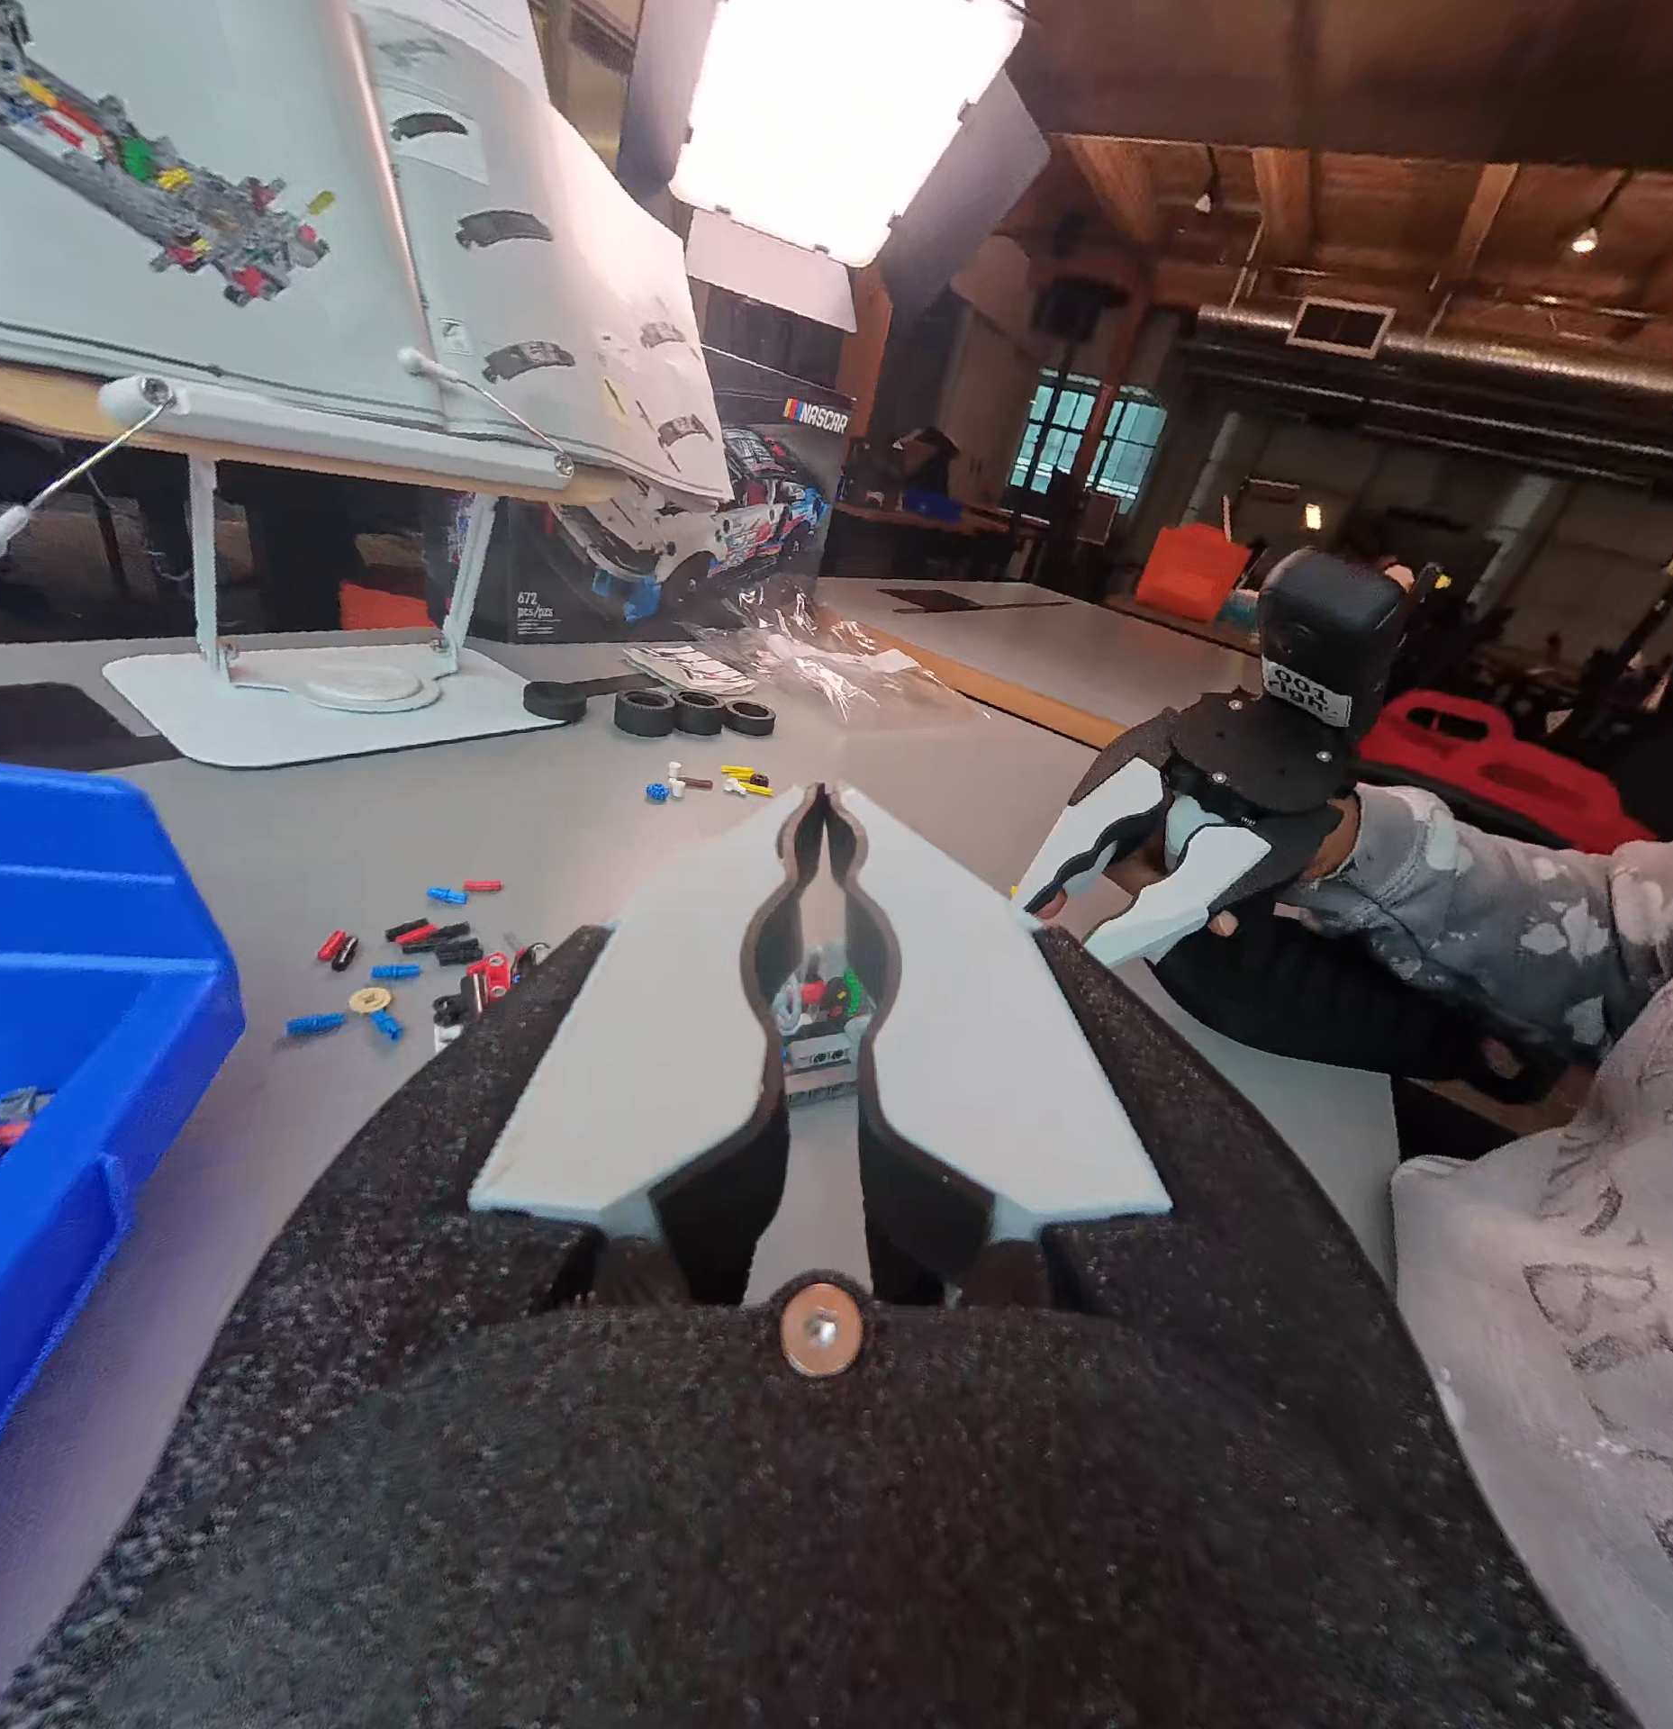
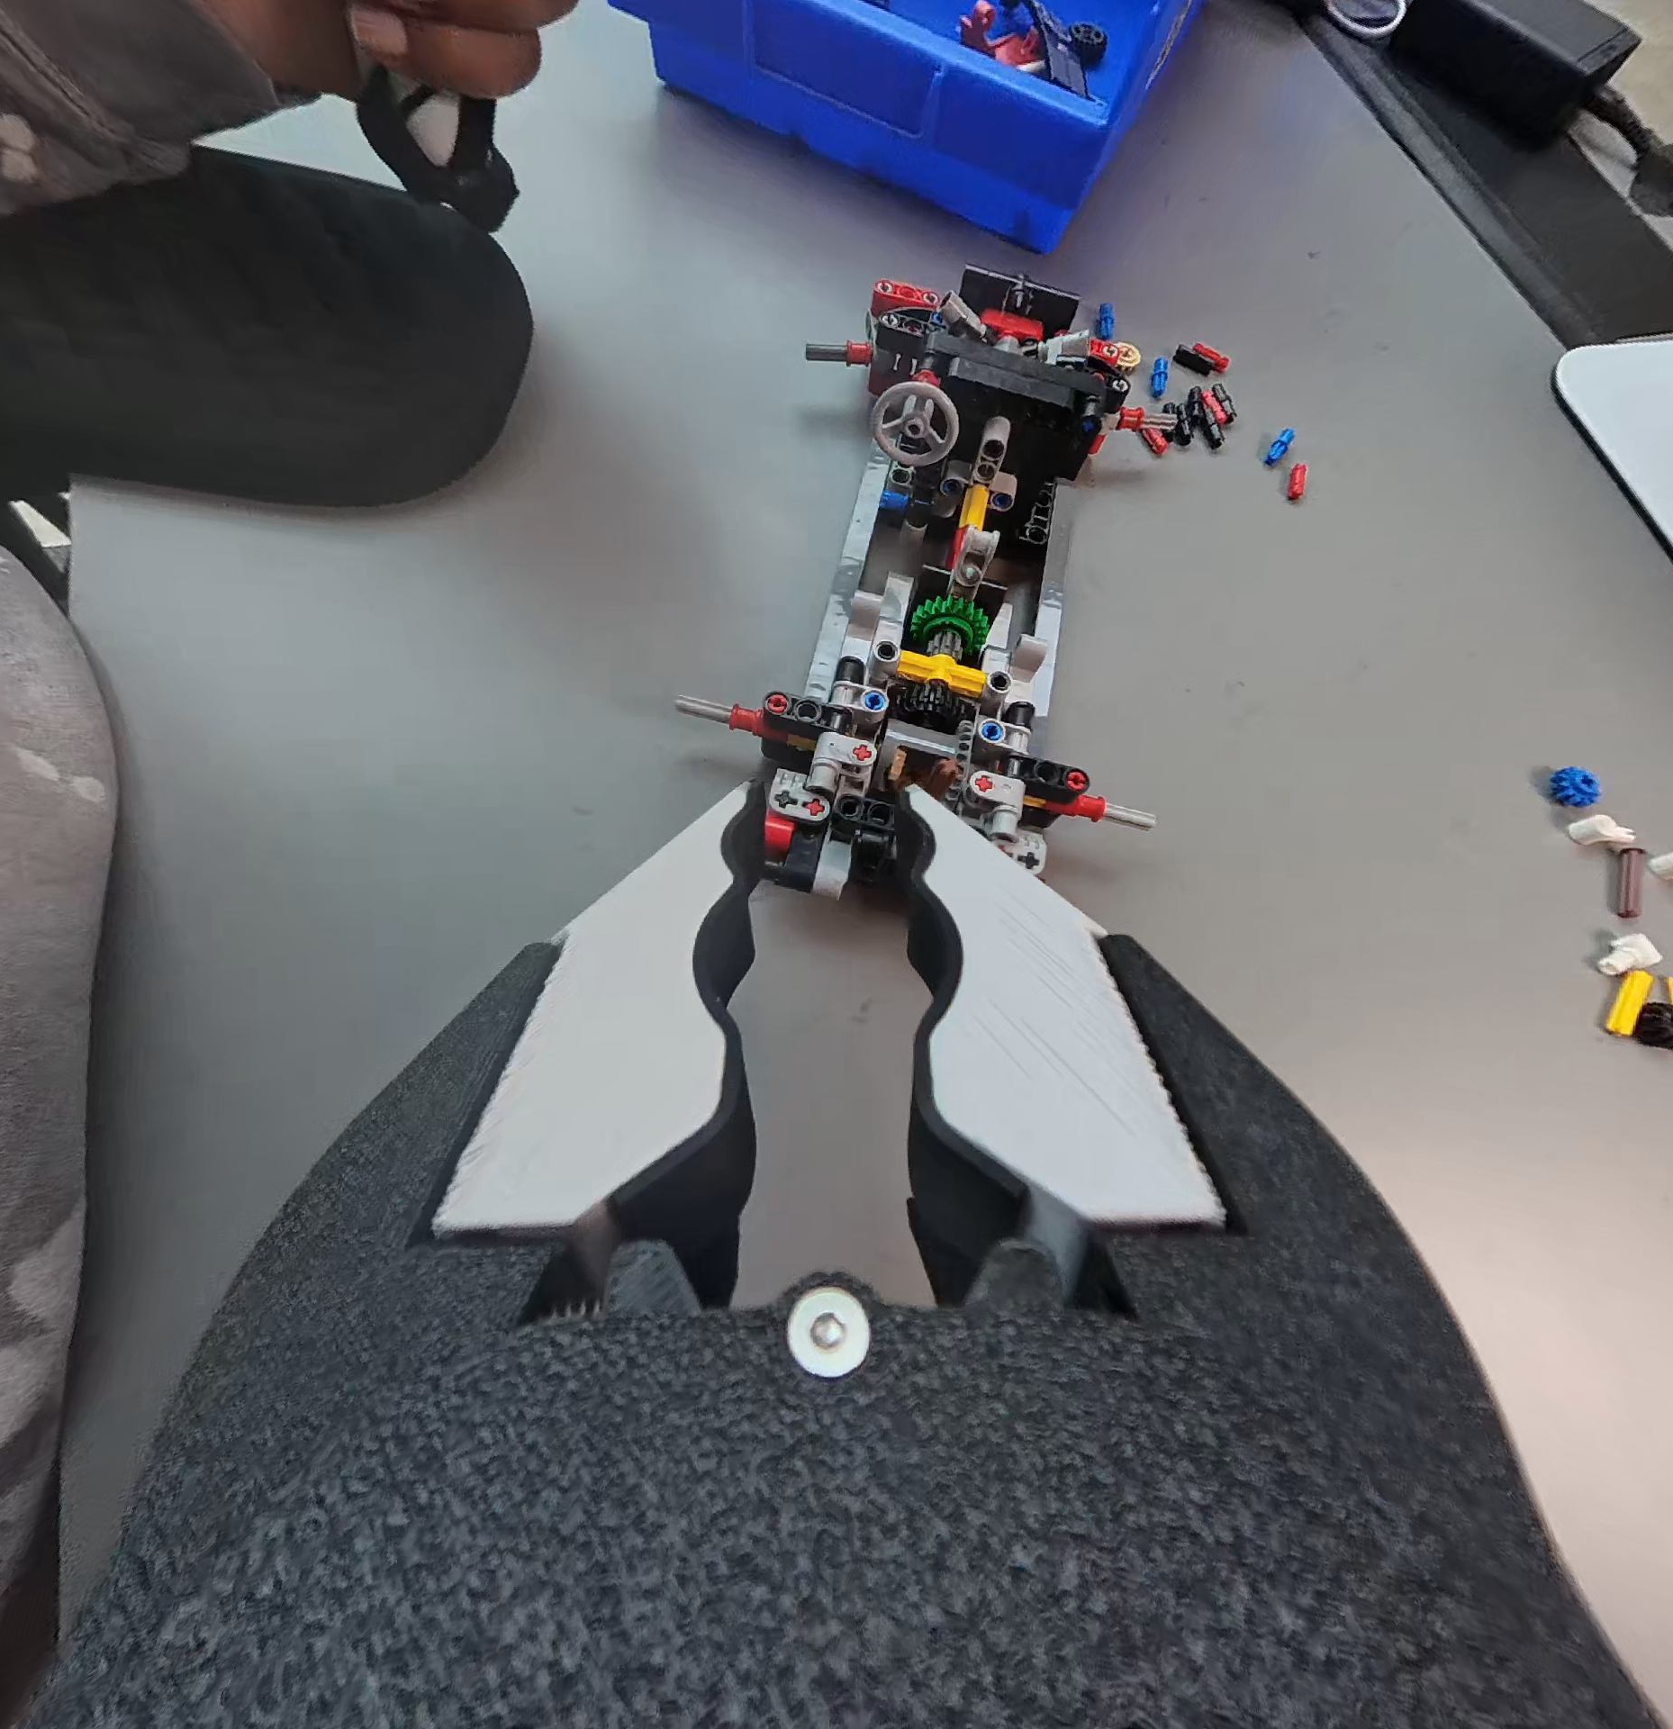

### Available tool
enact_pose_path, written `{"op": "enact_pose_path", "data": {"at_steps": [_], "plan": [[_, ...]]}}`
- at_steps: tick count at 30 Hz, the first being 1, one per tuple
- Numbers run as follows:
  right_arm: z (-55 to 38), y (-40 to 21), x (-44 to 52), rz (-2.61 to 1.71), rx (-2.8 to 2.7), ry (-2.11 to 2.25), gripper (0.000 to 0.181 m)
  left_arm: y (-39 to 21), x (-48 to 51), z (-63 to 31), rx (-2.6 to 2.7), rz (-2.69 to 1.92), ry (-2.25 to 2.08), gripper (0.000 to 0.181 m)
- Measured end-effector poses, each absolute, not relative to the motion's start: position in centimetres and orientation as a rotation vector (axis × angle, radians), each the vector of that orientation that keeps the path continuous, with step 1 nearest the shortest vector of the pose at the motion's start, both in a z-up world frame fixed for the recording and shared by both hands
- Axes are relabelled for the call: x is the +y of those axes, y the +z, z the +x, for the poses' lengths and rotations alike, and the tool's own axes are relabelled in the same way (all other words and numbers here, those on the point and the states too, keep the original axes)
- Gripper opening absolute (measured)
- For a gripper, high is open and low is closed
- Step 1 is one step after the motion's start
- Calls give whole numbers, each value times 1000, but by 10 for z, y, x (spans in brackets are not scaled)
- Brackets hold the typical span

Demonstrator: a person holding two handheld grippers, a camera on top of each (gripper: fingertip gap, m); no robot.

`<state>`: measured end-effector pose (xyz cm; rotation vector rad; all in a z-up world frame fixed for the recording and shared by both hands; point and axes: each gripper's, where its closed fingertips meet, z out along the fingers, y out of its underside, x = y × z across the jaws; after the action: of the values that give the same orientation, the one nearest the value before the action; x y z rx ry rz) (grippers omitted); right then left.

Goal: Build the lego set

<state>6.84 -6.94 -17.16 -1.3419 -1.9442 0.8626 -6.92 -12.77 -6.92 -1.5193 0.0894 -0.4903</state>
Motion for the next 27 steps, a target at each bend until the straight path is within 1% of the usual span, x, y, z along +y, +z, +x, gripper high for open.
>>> {"op": "enact_pose_path", "data": {"at_steps": [2, 3, 4, 5, 7, 8, 9, 12, 16, 17, 19, 20, 21, 25, 27], "plan": [[65, -167, -65, -1337, -1909, 834, 25, -69, -133, -76, 65, -1514, -501, 0], [63, -165, -63, -1354, -1887, 834, 24, -69, -134, -79, 66, -1513, -478, 3], [61, -163, -60, -1383, -1854, 842, 26, -70, -135, -80, 73, -1517, -449, 14], [59, -162, -57, -1419, -1816, 848, 32, -72, -135, -81, 85, -1529, -422, 26], [58, -163, -55, -1471, -1794, 860, 37, -79, -133, -80, 108, -1569, -385, 52], [56, -162, -53, -1489, -1775, 866, 42, -83, -132, -78, 121, -1592, -380, 62], [55, -162, -52, -1505, -1763, 867, 45, -88, -131, -76, 135, -1613, -377, 69], [42, -164, -51, -1540, -1792, 823, 67, -97, -128, -72, 173, -1654, -361, 79], [13, -171, -55, -1542, -1957, 757, 87, -95, -124, -65, 222, -1657, -344, 88], [4, -174, -58, -1546, -2009, 752, 88, -95, -124, -64, 231, -1658, -332, 90], [-12, -184, -59, -1542, -2105, 690, 88, -95, -126, -63, 244, -1656, -303, 92], [-17, -192, -59, -1543, -2161, 644, 82, -96, -127, -63, 246, -1657, -289, 92], [-23, -198, -58, -1522, -2208, 614, 65, -97, -129, -64, 244, -1661, -277, 91], [-22, -206, -52, -1405, -2380, 471, 36, -96, -141, -73, 209, -1657, -278, 81], [-16, -203, -48, -1200, -2487, 382, 21, -93, -148, -81, 174, -1632, -282, 75]]}}
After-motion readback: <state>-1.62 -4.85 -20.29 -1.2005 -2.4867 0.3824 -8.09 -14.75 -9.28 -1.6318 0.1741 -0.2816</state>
